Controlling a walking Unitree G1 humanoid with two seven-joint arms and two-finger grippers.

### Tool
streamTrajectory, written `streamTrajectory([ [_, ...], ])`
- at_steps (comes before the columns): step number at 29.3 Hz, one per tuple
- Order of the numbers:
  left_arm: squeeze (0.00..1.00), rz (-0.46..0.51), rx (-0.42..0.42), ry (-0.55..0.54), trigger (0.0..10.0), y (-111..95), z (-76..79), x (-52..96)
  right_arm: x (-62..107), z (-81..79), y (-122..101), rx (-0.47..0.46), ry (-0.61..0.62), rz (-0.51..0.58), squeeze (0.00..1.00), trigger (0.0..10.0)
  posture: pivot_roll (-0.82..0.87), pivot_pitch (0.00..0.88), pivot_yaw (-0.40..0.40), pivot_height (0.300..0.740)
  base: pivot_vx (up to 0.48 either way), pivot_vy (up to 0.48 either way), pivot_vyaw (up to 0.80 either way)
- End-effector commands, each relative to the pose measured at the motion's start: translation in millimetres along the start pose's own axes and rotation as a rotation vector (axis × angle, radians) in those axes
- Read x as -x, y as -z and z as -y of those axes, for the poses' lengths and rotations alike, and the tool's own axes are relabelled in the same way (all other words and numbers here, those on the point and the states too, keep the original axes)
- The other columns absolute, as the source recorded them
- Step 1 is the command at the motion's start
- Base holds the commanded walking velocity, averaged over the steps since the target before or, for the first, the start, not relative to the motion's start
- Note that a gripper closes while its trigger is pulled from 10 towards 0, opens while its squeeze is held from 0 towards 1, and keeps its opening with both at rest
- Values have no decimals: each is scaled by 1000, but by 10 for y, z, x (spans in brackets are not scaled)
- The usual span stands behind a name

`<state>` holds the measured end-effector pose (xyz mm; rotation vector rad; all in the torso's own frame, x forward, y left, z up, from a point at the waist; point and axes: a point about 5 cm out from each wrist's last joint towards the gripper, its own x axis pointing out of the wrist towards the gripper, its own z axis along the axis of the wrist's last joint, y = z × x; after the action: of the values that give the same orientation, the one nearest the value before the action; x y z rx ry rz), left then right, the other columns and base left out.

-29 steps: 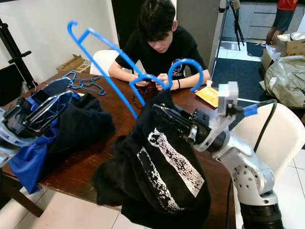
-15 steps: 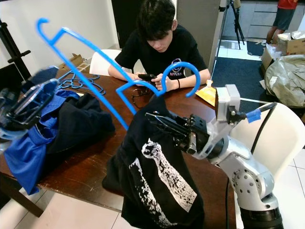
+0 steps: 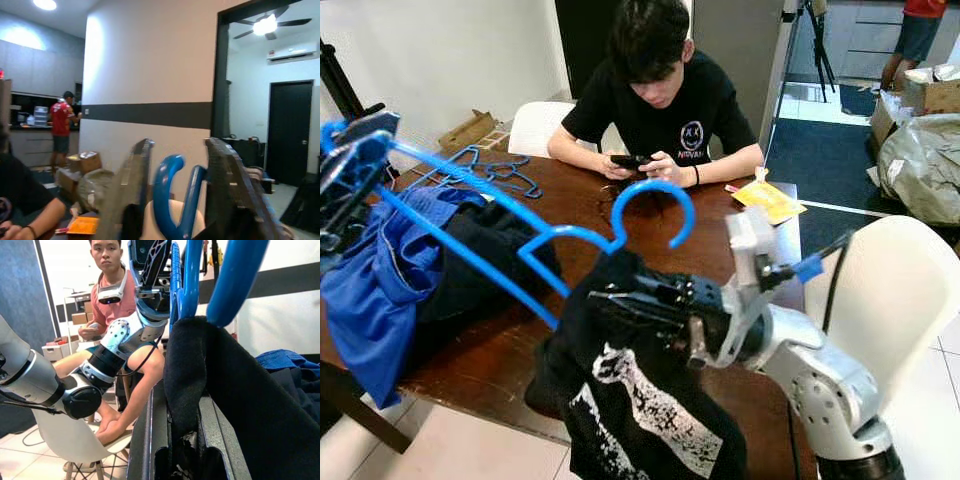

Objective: Hang hanger

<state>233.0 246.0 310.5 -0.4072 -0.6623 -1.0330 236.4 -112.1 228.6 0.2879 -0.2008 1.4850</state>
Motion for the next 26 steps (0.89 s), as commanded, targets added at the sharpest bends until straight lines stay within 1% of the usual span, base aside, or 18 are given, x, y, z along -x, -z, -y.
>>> streamTrajectory([
  [1, 0, -18, 12, 48, 0, -25, 63, -18, -47, -52, -1, 12, -33, -10, 0, 0, 107, 0, 33, 740, 0, 0, 0],
  [8, 0, -26, 42, 71, 0, 16, 100, -20, -53, -64, 16, 14, -32, -23, 0, 0, 104, 0, 37, 740, 0, 0, 0],
  [19, 0, -21, 47, 65, 0, 29, 98, -29, -91, -57, 31, 21, -28, -34, 0, 0, 104, 0, 36, 740, 0, 0, 0],
  [20, 0, -14, 38, 55, 0, 13, 90, -30, -113, -20, 61, 21, 6, -49, 267, 10000, 105, 0, 36, 740, 0, 0, 0],
  [21, 0, -14, 38, 55, 0, 13, 90, -30, -113, -20, 61, 21, 6, -49, 267, 10000, 105, 0, 36, 740, 0, 0, 0],
  [22, 0, -8, 24, 43, 0, -13, 76, -28, -124, 18, 91, 15, 43, -61, 816, 10000, 105, 0, 35, 740, 0, 0, 0],
  [24, 0, -8, 24, 43, 0, -13, 76, -28, -124, 18, 91, 15, 43, -61, 816, 10000, 105, 0, 35, 740, 0, 0, 0],
  [25, 0, -4, 2, 23, 0, -52, 55, -19, -130, 50, 111, 16, 73, -70, 1000, 10000, 107, 0, 34, 740, 0, 0, 0],
  [26, 0, -4, 2, 23, 0, -52, 55, -19, -130, 50, 111, 16, 73, -70, 1000, 10000, 107, 0, 34, 740, 0, 0, 0],
])
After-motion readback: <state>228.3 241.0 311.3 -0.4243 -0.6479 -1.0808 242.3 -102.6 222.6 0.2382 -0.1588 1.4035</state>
